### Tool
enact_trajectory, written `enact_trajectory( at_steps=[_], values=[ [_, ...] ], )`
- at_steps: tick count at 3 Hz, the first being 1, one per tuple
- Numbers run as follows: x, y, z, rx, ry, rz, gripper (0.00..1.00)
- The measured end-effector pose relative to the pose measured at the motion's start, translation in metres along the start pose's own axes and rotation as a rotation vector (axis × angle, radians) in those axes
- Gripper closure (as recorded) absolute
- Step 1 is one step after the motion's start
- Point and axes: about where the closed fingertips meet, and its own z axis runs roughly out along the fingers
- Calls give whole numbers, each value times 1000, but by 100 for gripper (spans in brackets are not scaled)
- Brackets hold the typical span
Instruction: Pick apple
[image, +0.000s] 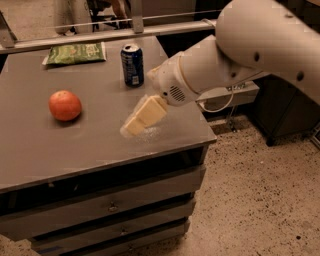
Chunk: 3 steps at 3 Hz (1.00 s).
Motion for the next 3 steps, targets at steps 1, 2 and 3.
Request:
enact_trajectory(
  at_steps=[1, 2, 3],
  values=[
    [-21, -10, 64, -38, -148, 12, 0],
    [-46, -20, 125, -79, -257, -6, 0],
    [-66, -25, 172, -111, -331, -9, 0]
  ],
)
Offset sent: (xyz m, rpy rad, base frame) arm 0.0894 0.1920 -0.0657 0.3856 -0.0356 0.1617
